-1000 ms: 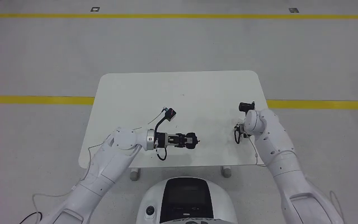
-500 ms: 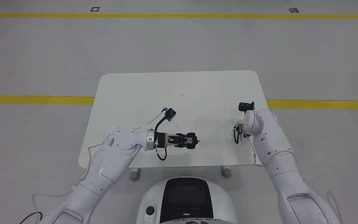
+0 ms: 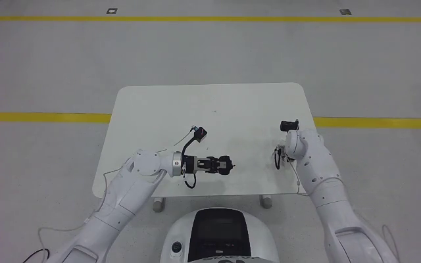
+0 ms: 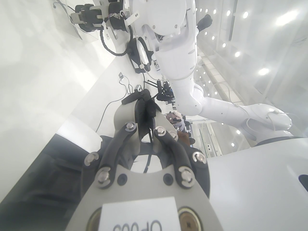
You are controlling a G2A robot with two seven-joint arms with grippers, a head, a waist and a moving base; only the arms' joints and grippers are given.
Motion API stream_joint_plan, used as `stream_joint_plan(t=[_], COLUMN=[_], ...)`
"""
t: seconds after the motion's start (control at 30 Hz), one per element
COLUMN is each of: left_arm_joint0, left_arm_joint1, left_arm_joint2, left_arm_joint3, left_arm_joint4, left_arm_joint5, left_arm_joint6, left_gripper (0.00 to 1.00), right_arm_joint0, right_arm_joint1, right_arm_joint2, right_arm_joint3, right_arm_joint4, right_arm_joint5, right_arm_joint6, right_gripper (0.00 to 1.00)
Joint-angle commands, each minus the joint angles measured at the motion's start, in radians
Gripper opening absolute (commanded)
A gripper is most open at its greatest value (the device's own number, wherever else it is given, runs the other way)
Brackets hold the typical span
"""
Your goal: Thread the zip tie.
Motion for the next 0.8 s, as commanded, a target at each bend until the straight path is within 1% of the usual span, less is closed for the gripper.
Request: stream_joint_plan(t=[0.0,0.1,0.17,0.33,0.77], left_arm_joint0=[0.000,0.000,0.000,0.000,0.000], left_arm_joint1=[0.000,0.000,0.000,0.000,0.000], left_arm_joint2=[0.000,0.000,0.000,0.000,0.000], left_arm_joint3=[0.000,0.000,0.000,0.000,0.000], left_arm_joint4=[0.000,0.000,0.000,0.000,0.000], left_arm_joint5=[0.000,0.000,0.000,0.000,0.000], left_arm_joint6=[0.000,0.000,0.000,0.000,0.000], left_gripper=[0.00,0.00,0.00,0.00,0.00], right_arm_joint0=[0.002,0.005,0.007,0.005,0.016], right_arm_joint1=[-0.002,-0.006,-0.009,-0.014,-0.026], right_arm_joint2=[0.001,0.004,0.006,0.014,0.021], right_arm_joint3=[0.003,0.011,0.015,0.011,0.043], right_arm_joint4=[-0.005,-0.014,-0.019,-0.027,-0.040], right_arm_joint5=[0.000,0.000,0.000,0.000,0.000], right_arm_joint6=[-0.001,-0.001,-0.001,-0.001,-0.003], right_gripper=[0.13,0.13,0.11,0.11,0.11])
